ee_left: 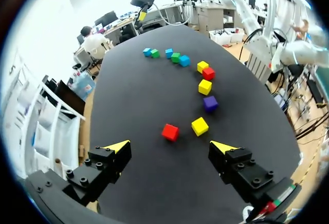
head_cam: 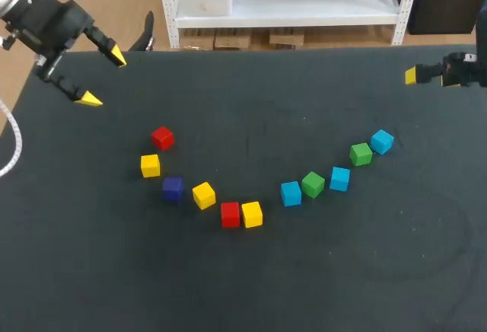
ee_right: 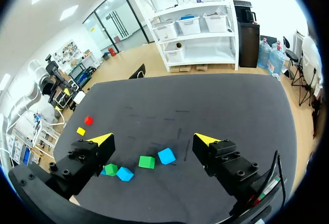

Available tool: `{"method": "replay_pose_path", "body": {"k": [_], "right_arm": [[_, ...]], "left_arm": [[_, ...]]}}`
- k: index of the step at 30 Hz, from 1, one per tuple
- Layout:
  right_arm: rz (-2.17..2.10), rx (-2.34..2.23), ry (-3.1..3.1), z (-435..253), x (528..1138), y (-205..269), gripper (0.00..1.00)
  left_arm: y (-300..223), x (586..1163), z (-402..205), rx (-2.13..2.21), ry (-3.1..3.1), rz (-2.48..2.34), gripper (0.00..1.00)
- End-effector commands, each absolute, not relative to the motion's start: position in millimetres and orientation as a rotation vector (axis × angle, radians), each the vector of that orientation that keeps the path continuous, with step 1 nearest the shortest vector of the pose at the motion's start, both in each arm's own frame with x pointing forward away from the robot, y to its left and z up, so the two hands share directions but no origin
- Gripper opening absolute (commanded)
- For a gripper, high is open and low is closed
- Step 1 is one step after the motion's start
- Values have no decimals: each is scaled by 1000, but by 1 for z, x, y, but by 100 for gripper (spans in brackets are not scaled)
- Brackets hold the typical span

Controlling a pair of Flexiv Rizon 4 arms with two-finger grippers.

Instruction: Place the blue cubes, place green cubes on the blue cubes, place the yellow cubes on the green cubes, then place the red cubes on the yellow cubes, and place purple cube on the red cubes.

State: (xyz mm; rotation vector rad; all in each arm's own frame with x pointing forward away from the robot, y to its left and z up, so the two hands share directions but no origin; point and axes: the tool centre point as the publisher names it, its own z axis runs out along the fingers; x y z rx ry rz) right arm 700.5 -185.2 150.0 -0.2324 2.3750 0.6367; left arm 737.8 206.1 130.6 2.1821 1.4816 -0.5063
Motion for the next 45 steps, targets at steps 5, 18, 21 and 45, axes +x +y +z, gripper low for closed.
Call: {"method": "replay_pose_path", "body": {"k": [5, 18, 21, 45], "right_arm": [[635, -231, 2375, 150, 700, -185, 100], [635, -231, 2375, 150, 700, -185, 100], [635, -231, 2375, 150, 700, -185, 100], [638, -365, 2372, 155, 701, -189, 100]], "left_arm": [[216, 743, 125, 2217, 1529, -631, 100], [217, 732, 128, 2131, 1602, -592, 100], [215, 727, 129, 2124, 1603, -593, 100], [211, 704, 136, 2016, 1595, -558, 100]]}}
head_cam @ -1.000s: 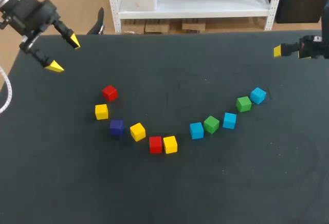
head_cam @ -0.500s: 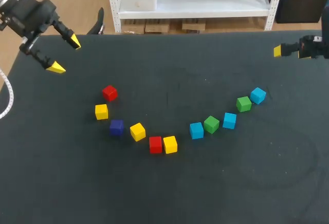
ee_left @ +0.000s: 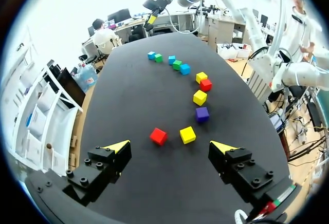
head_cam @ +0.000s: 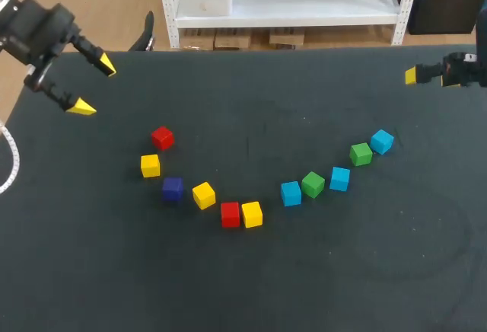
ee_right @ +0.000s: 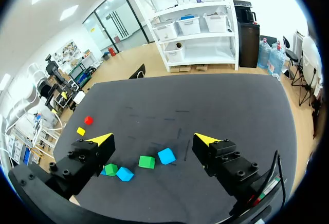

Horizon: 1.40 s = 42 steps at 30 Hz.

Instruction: Place the blue cubes, place green cubes on the blue cubes, place the yellow cubes on the green cubes, then place the red cubes on the yellow cubes, and place purple cube on the red cubes.

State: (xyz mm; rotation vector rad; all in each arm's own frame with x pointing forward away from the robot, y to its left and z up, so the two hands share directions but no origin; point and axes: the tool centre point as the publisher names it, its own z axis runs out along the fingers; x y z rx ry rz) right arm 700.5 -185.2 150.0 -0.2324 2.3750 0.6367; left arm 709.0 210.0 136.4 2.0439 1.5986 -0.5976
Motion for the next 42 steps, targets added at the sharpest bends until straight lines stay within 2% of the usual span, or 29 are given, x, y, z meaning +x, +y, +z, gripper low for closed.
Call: {"method": "replay_pose_path", "body": {"k": [1, 4, 11, 14, 35, 42], "right_arm": [[610, -579, 2386, 157, 703, -189, 100], [550, -1068, 2292, 168, 700, -192, 100], [635, -1855, 2061, 176, 684, -197, 100], [870, -1836, 1990, 178, 680, -204, 100], [844, -1765, 2013, 177, 682, -206, 100], [705, -2231, 1736, 181, 678, -167, 100]], "left_arm": [[211, 704, 136, 2016, 1595, -558, 100], [211, 704, 136, 2016, 1595, -558, 100], [211, 704, 136, 2016, 1595, -558, 100], [211, 704, 136, 2016, 1595, -558, 100], [211, 704, 136, 2016, 1595, -558, 100], [211, 704, 136, 2016, 1595, -558, 100]]}}
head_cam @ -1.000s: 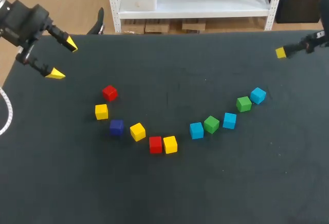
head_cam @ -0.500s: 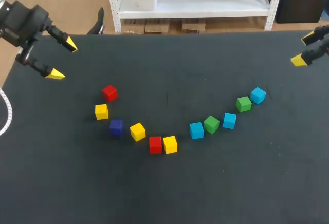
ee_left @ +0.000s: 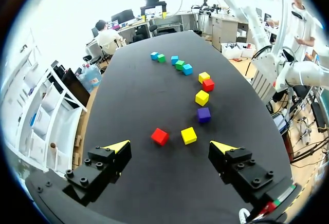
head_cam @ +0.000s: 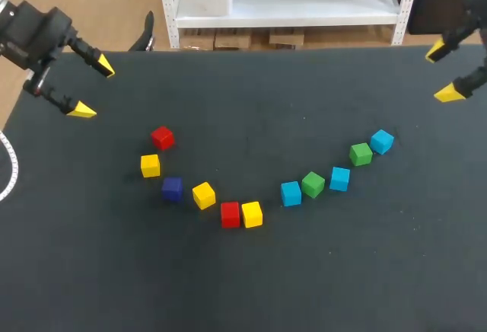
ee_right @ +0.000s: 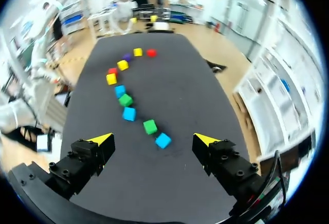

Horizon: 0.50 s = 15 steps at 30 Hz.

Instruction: Place the blue cubes, place green cubes on the blue cubes, place the yellow cubes on the green cubes, then place the red cubes on the yellow cubes, and place purple cube on the red cubes.

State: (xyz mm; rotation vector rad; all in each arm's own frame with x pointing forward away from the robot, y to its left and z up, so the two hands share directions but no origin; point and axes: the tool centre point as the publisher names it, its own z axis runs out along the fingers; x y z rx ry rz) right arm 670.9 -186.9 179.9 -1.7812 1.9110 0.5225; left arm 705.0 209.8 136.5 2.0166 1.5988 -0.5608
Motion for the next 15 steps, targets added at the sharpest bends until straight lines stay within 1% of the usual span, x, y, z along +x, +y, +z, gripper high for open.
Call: {"method": "replay_pose_path", "body": {"k": [1, 6, 15], "right_arm": [[675, -2293, 1703, 181, 675, -160, 100], [554, -2507, 1572, 177, 664, -137, 100], [534, -2857, 1126, 165, 648, -117, 100]], "left_arm": [[211, 704, 136, 2016, 1595, -558, 100], [211, 704, 136, 2016, 1595, -558, 100], [211, 704, 136, 2016, 1595, -558, 100]]}}
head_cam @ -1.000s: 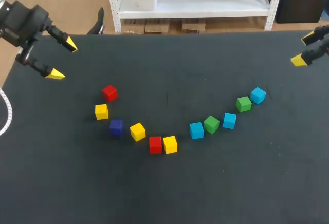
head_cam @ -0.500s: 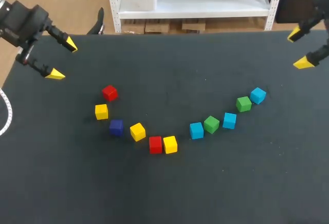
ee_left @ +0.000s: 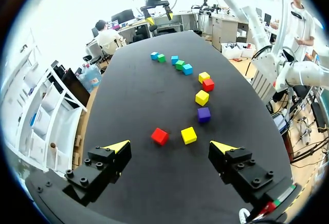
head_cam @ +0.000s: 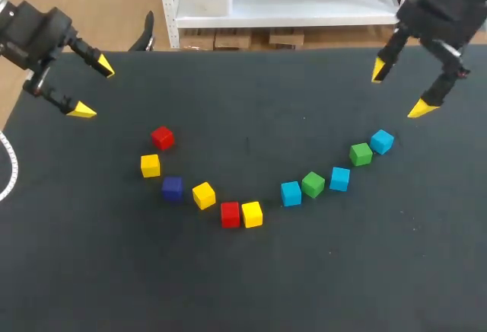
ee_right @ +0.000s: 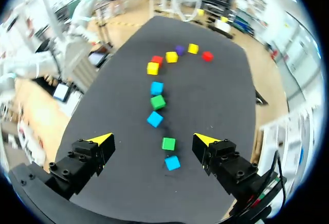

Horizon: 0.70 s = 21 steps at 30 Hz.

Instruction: Place the blue cubes, place green cubes on the blue cubes, place the yellow cubes on the green cubes, then place the red cubes on the yellow cubes, and place purple cube on the red cubes.

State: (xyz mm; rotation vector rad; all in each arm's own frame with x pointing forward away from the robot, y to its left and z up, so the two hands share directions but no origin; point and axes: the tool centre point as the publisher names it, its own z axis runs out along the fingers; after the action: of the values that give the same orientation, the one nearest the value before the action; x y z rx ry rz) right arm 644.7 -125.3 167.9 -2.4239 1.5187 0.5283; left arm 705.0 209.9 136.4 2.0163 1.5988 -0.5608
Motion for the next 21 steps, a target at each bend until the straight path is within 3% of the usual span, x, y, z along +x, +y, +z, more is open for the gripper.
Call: {"method": "replay_pose_path", "body": {"k": [1, 21], "right_arm": [[532, -2882, 1087, 163, 647, -115, 100], [529, -2989, 492, 112, 636, -94, 100]], "left_arm": [[211, 704, 136, 2016, 1595, -558, 100], [211, 704, 136, 2016, 1595, -558, 100]]}}
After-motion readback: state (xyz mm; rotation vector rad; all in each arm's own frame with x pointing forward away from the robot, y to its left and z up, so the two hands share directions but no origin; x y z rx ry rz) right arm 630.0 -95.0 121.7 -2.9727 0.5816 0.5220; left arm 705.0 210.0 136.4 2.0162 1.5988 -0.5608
